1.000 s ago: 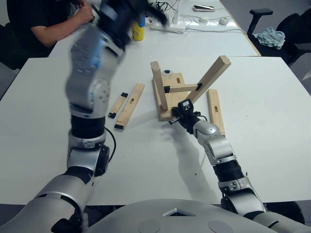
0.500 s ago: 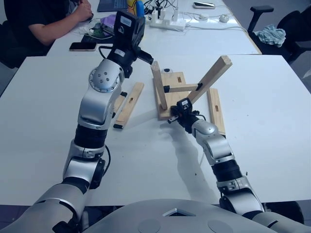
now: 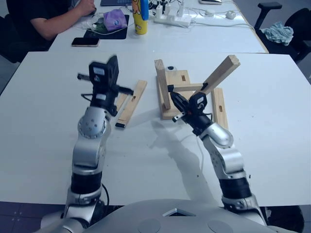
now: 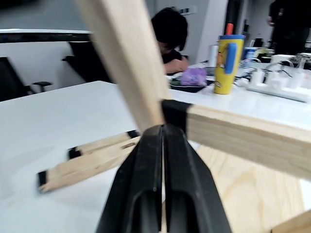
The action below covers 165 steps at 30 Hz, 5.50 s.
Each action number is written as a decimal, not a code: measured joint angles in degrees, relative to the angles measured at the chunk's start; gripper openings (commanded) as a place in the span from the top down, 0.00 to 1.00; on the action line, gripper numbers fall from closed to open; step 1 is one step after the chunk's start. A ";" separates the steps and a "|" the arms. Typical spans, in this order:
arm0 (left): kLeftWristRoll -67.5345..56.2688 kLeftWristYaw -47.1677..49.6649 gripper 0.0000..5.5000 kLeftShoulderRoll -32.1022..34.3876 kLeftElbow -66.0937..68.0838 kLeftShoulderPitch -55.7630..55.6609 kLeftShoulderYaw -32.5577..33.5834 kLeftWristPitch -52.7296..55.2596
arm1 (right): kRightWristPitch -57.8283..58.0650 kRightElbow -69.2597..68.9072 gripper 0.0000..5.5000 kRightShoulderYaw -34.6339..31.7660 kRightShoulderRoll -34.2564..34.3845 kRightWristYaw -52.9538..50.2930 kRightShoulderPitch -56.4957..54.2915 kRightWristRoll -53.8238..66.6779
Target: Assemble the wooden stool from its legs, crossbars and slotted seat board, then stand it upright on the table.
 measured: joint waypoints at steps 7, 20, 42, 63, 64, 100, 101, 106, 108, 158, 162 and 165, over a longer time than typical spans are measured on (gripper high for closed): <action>-3.97 -2.93 1.00 -2.35 -2.90 4.21 -7.84 11.53 | 3.77 2.43 1.00 -8.39 -9.15 1.58 7.34 0.73; -1.59 -0.21 1.00 -6.63 3.80 -6.24 -8.20 12.26 | 2.97 11.51 1.00 -10.74 -3.32 -10.86 -6.56 -3.60; 3.97 5.63 1.00 -7.25 5.51 -4.99 0.02 -2.77 | 4.47 6.97 1.00 -13.66 2.72 -21.30 -3.97 -6.40; 7.00 4.93 1.00 -6.15 1.13 -8.14 0.96 -6.58 | 8.33 -4.13 1.00 -20.23 4.84 -29.61 -14.71 -3.55; 6.75 4.23 1.00 -6.11 1.75 -8.48 0.50 -6.17 | 8.23 -4.13 1.00 -20.18 4.83 -29.58 -14.73 -3.57; 6.02 -5.81 1.00 -3.71 7.01 -13.02 -8.21 3.35 | 9.39 3.32 1.00 -11.61 -1.48 -21.48 -13.10 -8.61; 6.59 -5.29 1.00 -3.34 7.31 -12.92 -7.32 4.14 | 9.41 3.41 1.00 -11.37 -1.46 -20.97 -13.02 -8.47; 8.66 -2.31 1.00 -0.26 8.40 -9.94 -1.86 4.84 | 8.76 6.94 1.00 -12.37 -1.71 -19.82 -12.67 -8.00; 8.50 -2.60 1.00 1.05 7.45 -9.34 -0.24 4.01 | 7.70 10.05 1.00 -13.80 -2.31 -18.65 -12.69 -7.26; 8.46 -42.26 1.00 9.94 57.18 -24.44 -17.78 -15.57 | -12.25 57.97 1.00 -2.39 -9.38 33.77 -31.11 -5.87; 9.78 -39.02 1.00 9.40 59.03 -26.62 -16.90 -14.67 | -12.09 55.24 1.00 0.89 -3.87 34.14 -30.47 -5.84; 9.94 -38.78 1.00 9.41 59.85 -26.58 -16.80 -14.76 | -12.01 53.25 1.00 1.05 -3.98 34.26 -30.37 -5.82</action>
